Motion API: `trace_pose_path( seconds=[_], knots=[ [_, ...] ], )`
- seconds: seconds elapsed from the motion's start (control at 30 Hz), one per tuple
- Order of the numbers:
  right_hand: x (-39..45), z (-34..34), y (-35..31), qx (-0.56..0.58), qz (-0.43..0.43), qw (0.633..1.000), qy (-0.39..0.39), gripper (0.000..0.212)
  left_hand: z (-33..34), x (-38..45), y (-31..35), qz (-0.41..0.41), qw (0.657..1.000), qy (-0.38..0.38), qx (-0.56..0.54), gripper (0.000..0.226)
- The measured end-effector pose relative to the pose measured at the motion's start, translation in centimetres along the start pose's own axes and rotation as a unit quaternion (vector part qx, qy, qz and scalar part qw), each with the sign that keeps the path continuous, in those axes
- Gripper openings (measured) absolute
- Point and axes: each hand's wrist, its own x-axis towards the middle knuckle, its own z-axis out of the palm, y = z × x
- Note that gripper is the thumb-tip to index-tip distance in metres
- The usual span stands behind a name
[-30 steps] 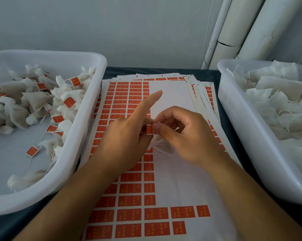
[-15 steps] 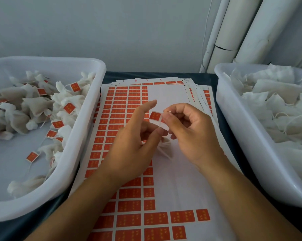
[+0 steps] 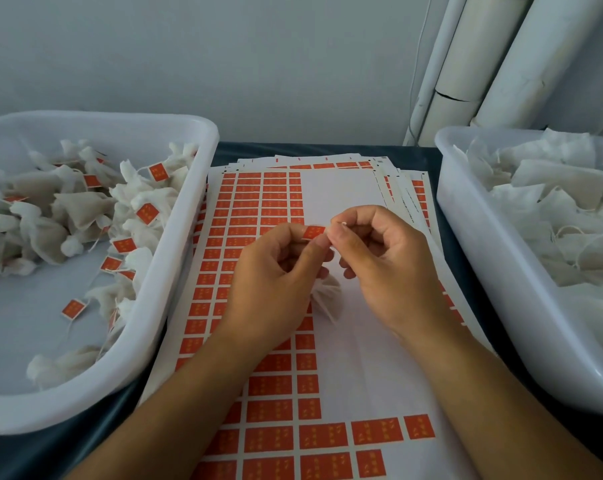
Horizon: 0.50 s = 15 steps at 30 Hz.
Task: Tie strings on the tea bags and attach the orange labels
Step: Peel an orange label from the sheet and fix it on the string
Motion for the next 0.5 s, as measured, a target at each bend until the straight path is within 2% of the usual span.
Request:
trace_pose_path(
  seconds=[0.3,0.5],
  knots=[
    [-0.05,-0.11,-0.12,-0.031,-0.009,0.999,0.014,0.029,0.0,-0.14,0.4,-0.051,0.997,0.014,-0.06,0.023],
    [-0.17,-0.09,0.01,-0.044,-0.003,0.999,0.014,0.028,-0.03,-0.21,0.32,-0.063,0.994,0.022,-0.084,0.022]
  ],
)
